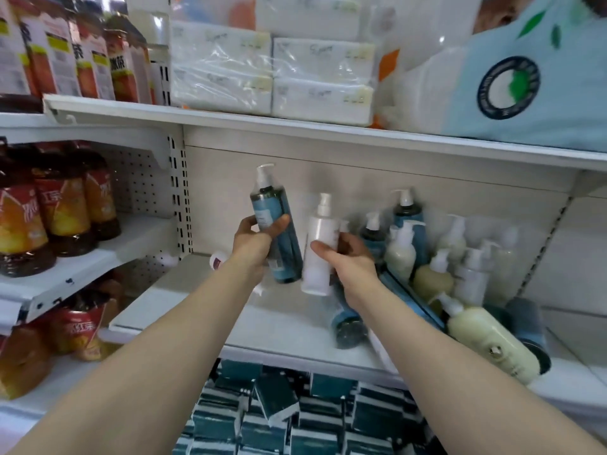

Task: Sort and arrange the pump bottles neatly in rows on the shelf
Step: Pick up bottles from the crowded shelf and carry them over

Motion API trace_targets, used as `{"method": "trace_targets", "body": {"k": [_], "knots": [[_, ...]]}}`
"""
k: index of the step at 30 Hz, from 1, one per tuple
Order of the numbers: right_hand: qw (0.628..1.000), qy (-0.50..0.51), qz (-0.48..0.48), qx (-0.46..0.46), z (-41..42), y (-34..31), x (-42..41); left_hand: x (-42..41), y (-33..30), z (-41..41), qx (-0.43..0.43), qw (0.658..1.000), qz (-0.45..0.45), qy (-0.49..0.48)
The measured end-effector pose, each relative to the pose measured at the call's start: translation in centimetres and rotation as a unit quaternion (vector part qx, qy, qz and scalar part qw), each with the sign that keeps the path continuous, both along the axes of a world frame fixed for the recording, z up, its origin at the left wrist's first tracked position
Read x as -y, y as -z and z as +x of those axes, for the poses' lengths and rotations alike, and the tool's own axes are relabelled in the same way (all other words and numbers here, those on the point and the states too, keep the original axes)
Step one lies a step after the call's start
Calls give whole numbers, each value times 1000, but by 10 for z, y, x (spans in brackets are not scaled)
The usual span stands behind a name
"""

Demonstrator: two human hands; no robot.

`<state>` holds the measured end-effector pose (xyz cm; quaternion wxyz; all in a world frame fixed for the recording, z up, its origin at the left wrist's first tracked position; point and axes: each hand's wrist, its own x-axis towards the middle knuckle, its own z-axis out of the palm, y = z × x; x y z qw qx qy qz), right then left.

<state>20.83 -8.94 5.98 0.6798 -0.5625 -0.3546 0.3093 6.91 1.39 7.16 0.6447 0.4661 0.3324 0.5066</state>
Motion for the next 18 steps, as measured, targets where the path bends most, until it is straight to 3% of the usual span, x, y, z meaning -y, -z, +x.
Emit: {"method": "trace_targets", "body": {"k": [6,11,18], "knots": [[999,-40,14,25,5,-20,49,52,-10,13,-23,999,12,-22],[1000,-20,8,10,29,-23,89,98,-15,24,-13,1000,-7,-2],[998,-21,59,14,62,-19,163,175,-17,58,-3,997,45,63]]}}
